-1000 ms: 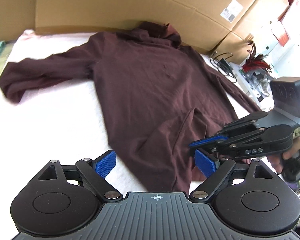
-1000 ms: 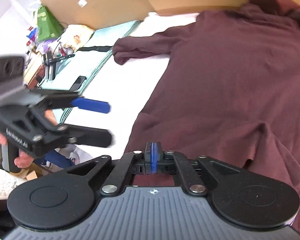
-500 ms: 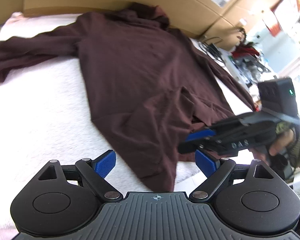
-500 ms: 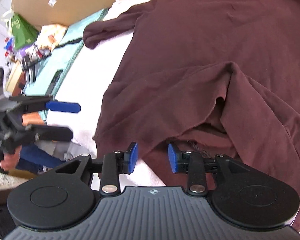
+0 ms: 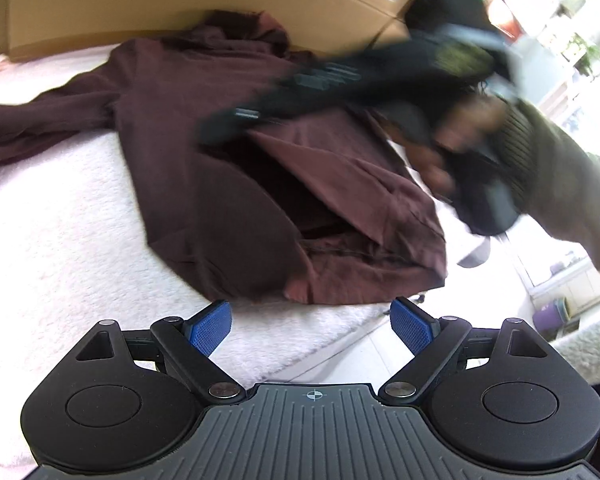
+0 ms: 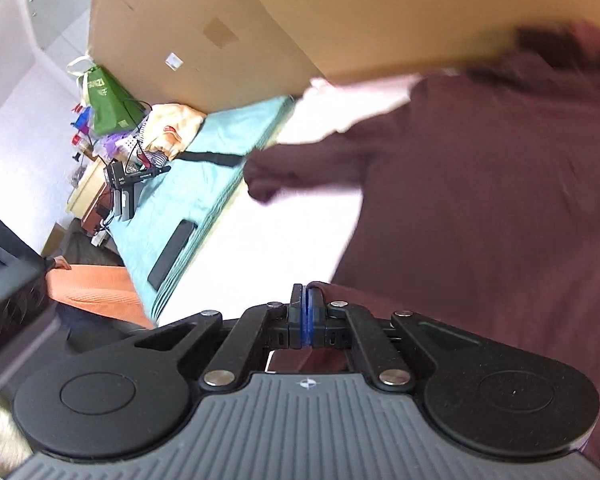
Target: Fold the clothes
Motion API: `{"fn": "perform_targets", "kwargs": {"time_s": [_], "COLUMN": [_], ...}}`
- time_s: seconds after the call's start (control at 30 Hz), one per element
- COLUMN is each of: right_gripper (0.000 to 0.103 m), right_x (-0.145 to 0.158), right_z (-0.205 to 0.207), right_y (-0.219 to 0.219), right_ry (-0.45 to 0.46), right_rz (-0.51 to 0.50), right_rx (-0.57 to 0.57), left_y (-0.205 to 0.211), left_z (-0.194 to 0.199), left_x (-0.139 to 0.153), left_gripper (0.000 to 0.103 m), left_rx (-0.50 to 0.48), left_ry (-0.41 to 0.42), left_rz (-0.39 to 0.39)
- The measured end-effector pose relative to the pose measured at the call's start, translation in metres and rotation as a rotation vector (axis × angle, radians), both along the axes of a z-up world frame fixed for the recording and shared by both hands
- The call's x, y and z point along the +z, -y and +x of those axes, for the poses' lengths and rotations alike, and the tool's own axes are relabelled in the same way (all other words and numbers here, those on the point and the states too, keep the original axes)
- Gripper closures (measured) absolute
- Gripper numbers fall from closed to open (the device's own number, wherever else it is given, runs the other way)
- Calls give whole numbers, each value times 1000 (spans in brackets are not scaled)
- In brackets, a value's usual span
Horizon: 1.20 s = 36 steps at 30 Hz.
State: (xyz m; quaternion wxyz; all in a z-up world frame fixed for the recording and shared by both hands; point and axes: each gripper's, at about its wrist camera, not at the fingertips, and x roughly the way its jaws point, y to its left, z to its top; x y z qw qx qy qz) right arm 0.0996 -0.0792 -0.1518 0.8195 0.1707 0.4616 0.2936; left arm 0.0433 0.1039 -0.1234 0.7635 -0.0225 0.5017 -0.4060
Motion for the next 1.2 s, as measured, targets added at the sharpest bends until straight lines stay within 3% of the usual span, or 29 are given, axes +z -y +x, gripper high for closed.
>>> {"fn": "perform_targets", "kwargs": {"time_s": [0.1,0.17,0.23,0.4,0.6,0.8,1.0,1.1,1.2], "right_gripper": [102,96,73,54,52,52,52,52,52], "right_x": [-9,-24,-35,0,33,15,-17,-29,-35], "right_z": [23,34,40,5,-78,-178,-226,-229,-225], "right_y": [-17,-25,-30,-1,55,92,100,106,108], "right_ry": [-16,-57,-89,25,81,14,-63,-80,-75], "right_rz": [-55,-99,-157,-127,-200,-404,-551,-552,-517], "right_rx": [5,0,-14,-81,-294,-569,-616,-607,-604], "left_y": [9,16,22,25,18,13,8,7,12], "left_z": [1,4,7,19,32,44,44,43,41], "left_x": [-5,-12,-19,-29,-32,-33,-31,-32,-29], "left_gripper": [9,9,9,9,9,9,9,9,9], "left_rx": [-27,-43,-55,-44,34,210,399,492,559], "left_ry": [-17,-24,-34,-47,-53,-84,-76,-93,-50], "left_rz": [-13,-5,7,-2,-15,29,84,106,187]}}
